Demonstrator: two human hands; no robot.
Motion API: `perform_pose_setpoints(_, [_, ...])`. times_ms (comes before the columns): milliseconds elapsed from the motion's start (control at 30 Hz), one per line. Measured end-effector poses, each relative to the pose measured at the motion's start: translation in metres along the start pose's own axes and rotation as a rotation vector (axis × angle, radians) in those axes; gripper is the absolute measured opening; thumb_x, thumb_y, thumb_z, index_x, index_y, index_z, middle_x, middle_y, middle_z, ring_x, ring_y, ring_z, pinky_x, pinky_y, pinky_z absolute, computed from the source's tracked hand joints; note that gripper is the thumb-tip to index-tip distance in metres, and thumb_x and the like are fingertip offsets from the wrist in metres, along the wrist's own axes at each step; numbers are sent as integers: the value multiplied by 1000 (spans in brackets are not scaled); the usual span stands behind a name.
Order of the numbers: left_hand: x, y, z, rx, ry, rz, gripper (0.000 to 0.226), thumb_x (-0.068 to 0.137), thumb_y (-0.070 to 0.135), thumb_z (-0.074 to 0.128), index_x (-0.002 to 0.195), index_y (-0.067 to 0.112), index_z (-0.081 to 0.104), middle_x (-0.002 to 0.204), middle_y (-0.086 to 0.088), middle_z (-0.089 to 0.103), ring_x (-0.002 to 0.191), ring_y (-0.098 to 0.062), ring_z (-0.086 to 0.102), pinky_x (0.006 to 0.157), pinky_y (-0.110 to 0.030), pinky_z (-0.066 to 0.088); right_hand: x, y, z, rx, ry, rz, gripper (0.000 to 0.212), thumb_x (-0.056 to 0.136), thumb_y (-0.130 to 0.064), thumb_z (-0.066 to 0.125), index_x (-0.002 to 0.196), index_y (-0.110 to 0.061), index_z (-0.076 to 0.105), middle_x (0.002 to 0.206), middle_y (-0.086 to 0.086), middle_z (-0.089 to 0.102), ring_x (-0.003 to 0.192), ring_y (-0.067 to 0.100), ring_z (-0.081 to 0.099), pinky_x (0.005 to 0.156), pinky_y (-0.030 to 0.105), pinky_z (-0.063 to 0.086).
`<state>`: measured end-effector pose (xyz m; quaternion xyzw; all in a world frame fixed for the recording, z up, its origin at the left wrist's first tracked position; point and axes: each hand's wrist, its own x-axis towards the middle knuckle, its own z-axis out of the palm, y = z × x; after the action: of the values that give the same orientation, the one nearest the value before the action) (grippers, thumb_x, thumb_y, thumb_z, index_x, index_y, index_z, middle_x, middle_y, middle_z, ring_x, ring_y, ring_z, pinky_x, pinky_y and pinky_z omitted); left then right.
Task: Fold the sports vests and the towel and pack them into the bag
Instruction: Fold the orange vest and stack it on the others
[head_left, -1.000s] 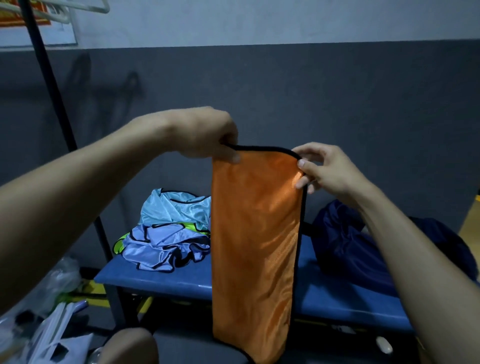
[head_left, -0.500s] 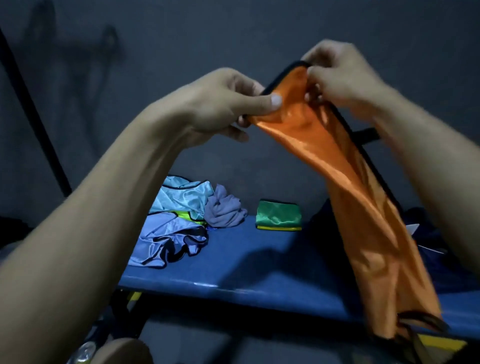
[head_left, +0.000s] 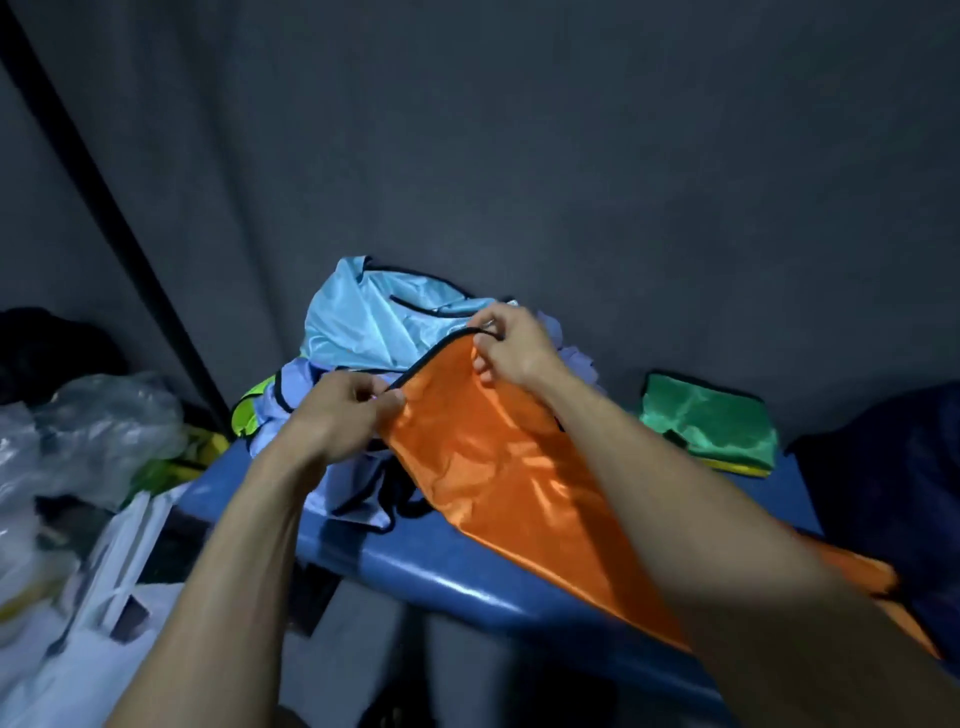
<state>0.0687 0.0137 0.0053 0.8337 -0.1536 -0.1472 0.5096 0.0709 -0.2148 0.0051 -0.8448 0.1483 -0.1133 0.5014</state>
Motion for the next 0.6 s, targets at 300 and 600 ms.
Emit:
perform_pose_setpoints(300, [31,-34,-10,791,257,-151,27,94,33,56,108,11,63,123,-17,58,113,-41,54,94,-48,47,5,10,26,82,-69,-110,23,97,2,60,109,-16,66,120,2,62,73,21,76,72,40,65])
perform_pose_setpoints(600, [-22,24,114,587,-346,688,14,92,29,70,104,24,71,100,3,69,95,-20,63,83,-36,49,-109,54,-106,-78,122,-109,19,93,-1,65,99,-18,70,91,8,74,74,26,73,68,37,59])
